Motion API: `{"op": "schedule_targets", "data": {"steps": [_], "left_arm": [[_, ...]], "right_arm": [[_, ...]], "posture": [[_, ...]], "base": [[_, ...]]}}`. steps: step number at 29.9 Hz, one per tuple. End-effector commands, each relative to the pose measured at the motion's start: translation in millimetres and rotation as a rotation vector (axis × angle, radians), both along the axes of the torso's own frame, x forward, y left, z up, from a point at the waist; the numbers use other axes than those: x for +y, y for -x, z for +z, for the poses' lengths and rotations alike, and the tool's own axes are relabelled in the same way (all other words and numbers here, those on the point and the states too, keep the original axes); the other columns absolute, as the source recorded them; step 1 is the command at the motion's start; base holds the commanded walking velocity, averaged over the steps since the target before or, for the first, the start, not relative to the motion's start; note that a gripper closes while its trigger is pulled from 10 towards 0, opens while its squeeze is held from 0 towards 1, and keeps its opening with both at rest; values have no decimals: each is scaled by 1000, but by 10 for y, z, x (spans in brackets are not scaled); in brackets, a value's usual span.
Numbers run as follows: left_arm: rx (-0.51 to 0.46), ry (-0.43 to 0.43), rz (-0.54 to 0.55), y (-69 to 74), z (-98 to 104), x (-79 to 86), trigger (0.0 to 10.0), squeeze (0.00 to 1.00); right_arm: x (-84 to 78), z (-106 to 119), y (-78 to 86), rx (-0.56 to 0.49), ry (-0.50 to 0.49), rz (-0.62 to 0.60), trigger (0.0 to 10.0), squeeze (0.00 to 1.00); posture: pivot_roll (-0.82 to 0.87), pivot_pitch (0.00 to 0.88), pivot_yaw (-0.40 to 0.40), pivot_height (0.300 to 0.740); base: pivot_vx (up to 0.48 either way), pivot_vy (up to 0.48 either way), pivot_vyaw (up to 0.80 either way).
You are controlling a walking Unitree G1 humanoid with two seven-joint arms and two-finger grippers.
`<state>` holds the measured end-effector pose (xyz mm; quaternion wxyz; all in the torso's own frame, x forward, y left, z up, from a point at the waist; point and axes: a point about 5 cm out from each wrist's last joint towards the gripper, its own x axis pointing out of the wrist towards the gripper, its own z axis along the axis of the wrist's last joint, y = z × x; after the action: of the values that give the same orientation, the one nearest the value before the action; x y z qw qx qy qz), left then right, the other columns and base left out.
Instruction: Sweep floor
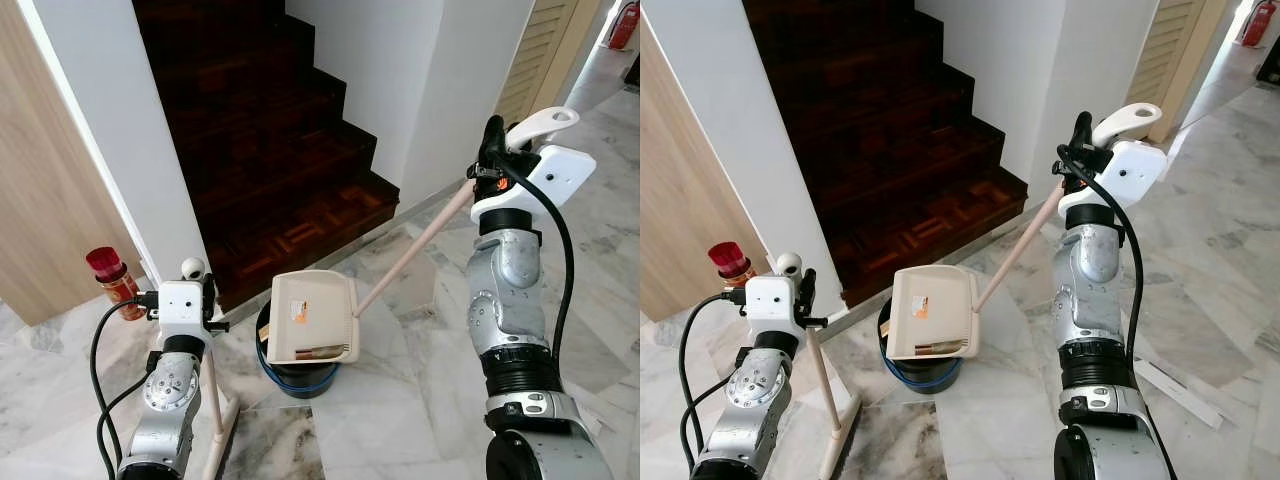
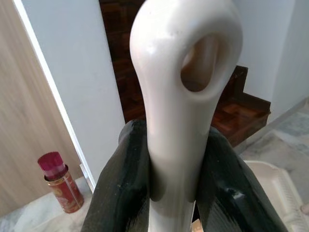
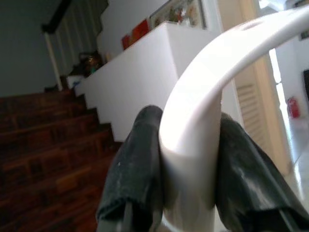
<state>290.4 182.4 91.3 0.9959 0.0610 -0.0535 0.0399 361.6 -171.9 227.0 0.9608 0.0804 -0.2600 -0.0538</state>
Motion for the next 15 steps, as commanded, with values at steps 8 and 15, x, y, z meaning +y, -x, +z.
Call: {"op": "schedule_targets", "data": {"steps": [8, 15], "left_arm": [[-63, -38, -35, -28, 131, -109, 10000, 0], [-67, -41, -33, -26, 141, -112, 10000, 0]], "right_arm": [[178, 264, 51, -142, 37, 19, 10000, 0], [198, 263, 50, -146, 35, 19, 10000, 0]], "posture": [[94, 0, -12, 740], [93, 0, -13, 740]], "base": [[323, 0, -230], [324, 0, 0]]}}
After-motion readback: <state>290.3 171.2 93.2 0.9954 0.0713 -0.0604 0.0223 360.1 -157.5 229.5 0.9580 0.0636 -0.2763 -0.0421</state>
